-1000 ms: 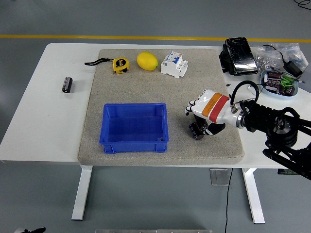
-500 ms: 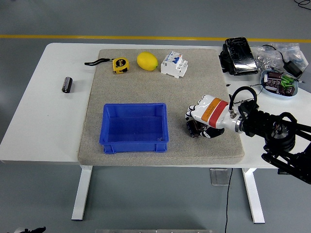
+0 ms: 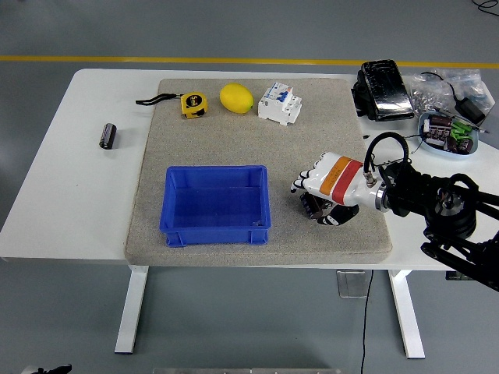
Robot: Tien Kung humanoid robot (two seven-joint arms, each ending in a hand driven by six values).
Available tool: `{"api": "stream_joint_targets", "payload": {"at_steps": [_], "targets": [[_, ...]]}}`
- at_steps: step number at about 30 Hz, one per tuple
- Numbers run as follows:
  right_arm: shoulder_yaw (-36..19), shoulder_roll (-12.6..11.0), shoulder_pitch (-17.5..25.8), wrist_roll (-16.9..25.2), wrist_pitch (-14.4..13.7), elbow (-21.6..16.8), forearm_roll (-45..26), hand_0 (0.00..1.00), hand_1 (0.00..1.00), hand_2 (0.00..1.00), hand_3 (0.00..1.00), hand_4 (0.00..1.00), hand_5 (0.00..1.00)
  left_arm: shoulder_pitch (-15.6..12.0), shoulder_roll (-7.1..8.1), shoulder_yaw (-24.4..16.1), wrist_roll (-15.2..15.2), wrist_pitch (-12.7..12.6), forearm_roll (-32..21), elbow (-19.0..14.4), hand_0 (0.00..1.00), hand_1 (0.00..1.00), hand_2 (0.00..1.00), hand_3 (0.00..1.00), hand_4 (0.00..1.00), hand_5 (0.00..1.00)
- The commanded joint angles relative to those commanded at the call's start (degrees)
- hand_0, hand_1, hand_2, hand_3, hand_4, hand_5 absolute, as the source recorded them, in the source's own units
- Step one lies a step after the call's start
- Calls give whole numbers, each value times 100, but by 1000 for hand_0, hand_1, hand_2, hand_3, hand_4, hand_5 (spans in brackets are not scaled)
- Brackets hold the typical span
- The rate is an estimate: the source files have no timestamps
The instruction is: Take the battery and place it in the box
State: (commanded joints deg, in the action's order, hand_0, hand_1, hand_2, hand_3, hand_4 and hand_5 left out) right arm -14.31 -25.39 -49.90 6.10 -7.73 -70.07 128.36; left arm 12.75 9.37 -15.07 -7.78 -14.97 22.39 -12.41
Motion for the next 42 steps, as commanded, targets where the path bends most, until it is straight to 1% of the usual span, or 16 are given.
{"api": "stream_joint_targets", "payload": {"at_steps": [1, 2, 11, 17, 25, 26, 31, 32, 38, 42], "targets": [[25, 24, -3, -13, 12, 26, -40, 143, 268, 741, 798, 944, 277, -1, 0, -7, -3, 1, 7, 0, 715, 680, 737, 600, 615, 483], [43, 47, -5, -24, 16, 54, -75, 148, 277, 748, 807, 981, 283, -2, 0, -12, -5, 2, 17, -1, 715, 681, 738, 601, 615, 483], [145, 310, -50, -71, 1, 459, -247, 148, 276, 748, 810, 980, 281, -6, -8, -32, -16, 6, 56, -10, 715, 681, 739, 601, 615, 483], [161, 435, -103, -118, 123, 671, -236, 148, 277, 750, 813, 987, 279, -8, -2, -30, -19, 8, 66, -14, 714, 681, 739, 601, 615, 483], [226, 509, -143, -212, 170, 763, -140, 150, 279, 744, 807, 998, 281, -10, -4, -39, -27, 9, 92, -20, 715, 682, 740, 601, 615, 483], [224, 509, -144, -217, 172, 766, -129, 148, 281, 718, 777, 998, 290, -8, -3, -35, -27, 9, 89, -21, 715, 682, 741, 601, 615, 483], [211, 496, -153, -238, 148, 798, -79, 148, 281, 718, 777, 998, 290, 8, -1, -6, -13, 6, 60, -26, 715, 682, 741, 601, 615, 483], [207, 495, -153, -234, 135, 808, -77, 143, 274, 693, 755, 998, 295, 12, 0, -4, -13, 7, 62, -28, 715, 681, 741, 601, 615, 483], [196, 499, -142, -232, 111, 864, -79, 140, 274, 685, 751, 998, 295, 30, 7, 31, -6, 11, 23, -36, 715, 681, 742, 601, 615, 483], [216, 491, -132, -231, 111, 833, -99, 140, 274, 685, 751, 998, 295, 30, 8, 28, -5, 12, 18, -34, 715, 681, 742, 601, 615, 483]]}}
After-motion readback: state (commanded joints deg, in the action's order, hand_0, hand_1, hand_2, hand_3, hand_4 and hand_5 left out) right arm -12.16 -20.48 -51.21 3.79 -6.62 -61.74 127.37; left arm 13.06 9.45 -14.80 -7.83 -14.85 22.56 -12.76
